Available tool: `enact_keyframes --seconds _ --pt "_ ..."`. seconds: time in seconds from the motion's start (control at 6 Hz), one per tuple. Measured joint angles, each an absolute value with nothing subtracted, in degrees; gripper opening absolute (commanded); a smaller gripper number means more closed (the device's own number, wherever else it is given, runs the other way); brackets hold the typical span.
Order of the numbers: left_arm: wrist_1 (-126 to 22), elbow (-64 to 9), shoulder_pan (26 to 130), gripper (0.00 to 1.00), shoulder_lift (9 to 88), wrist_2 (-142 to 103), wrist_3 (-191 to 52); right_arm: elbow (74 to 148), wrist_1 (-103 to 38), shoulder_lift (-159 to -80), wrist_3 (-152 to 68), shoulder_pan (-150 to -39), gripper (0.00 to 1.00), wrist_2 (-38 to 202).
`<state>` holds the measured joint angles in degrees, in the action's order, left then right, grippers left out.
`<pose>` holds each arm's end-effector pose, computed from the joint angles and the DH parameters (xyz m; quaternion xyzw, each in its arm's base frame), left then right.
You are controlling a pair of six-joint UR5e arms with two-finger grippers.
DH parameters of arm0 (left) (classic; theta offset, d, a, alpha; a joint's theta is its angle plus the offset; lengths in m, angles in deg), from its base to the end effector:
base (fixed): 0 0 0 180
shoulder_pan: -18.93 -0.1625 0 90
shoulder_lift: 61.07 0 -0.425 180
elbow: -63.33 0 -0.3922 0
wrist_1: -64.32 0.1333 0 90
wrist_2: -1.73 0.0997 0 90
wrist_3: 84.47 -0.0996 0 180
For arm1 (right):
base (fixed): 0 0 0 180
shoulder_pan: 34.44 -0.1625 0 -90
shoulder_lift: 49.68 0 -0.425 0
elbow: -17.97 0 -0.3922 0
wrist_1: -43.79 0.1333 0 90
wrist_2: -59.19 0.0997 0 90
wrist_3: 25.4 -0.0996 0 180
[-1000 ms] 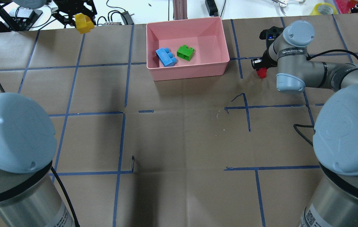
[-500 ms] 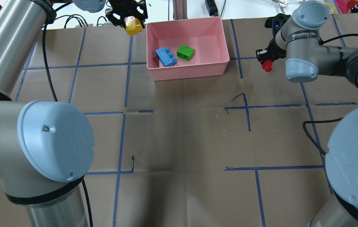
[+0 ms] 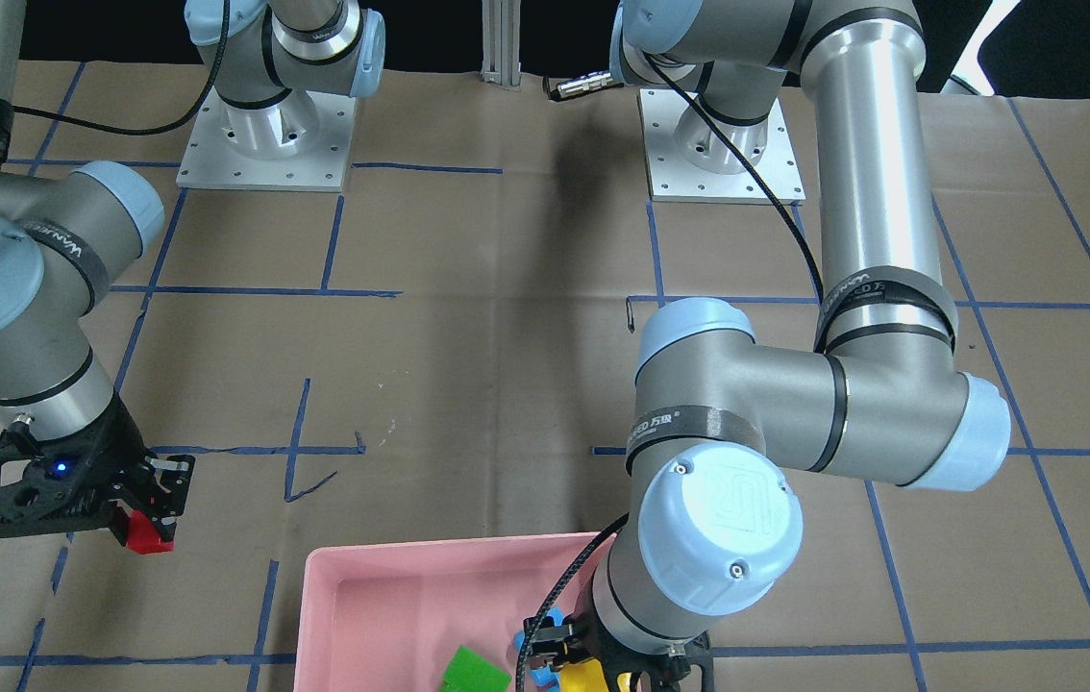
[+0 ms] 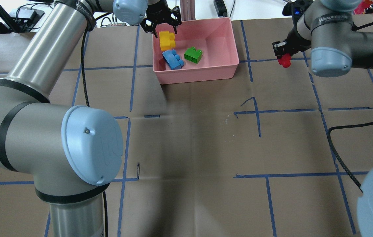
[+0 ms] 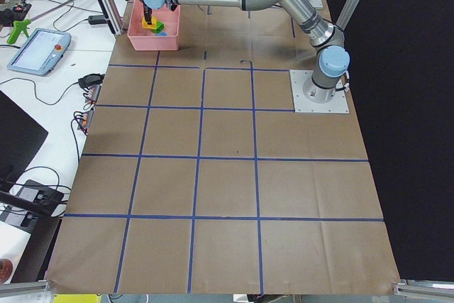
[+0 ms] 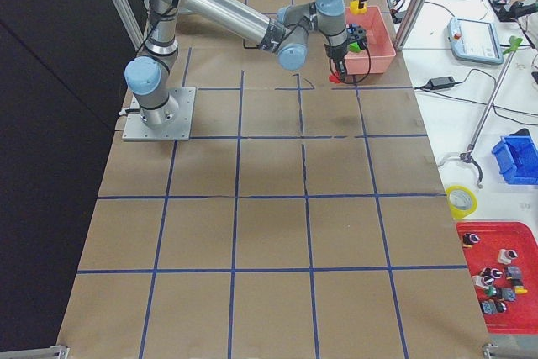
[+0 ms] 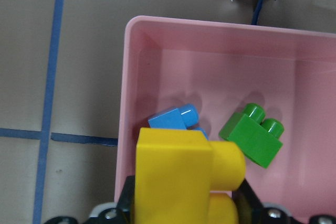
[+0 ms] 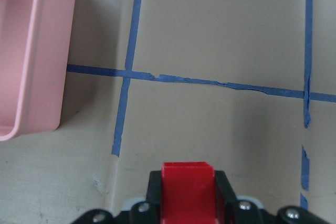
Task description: Put all blocks into box
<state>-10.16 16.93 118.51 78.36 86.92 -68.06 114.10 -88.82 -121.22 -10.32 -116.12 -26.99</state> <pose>-0.2775 -0.7929 0.3180 0.0558 -0.9940 0.0728 0.0597 0.0492 -0.6305 0.3388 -0.0634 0.9851 -0.1599 0.0005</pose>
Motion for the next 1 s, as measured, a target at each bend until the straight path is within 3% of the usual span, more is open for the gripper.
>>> enact_keyframes --seconds 0.5,0.67,1.0 --pt "-10.7 16.2 117.1 0.99 74.6 90.5 -70.3 111.0 -85.7 -123.9 -12.4 -120.6 0.04 -25.1" --pt "-14.8 14.2 114.8 0.99 70.4 91.6 -72.8 108.0 -86.2 -121.9 -16.4 -124.3 0.04 -23.2" --pt "-18.2 2.9 111.7 0.99 59.0 92.2 -77.7 95.2 -86.8 -111.8 -23.0 -131.4 0.05 -22.4"
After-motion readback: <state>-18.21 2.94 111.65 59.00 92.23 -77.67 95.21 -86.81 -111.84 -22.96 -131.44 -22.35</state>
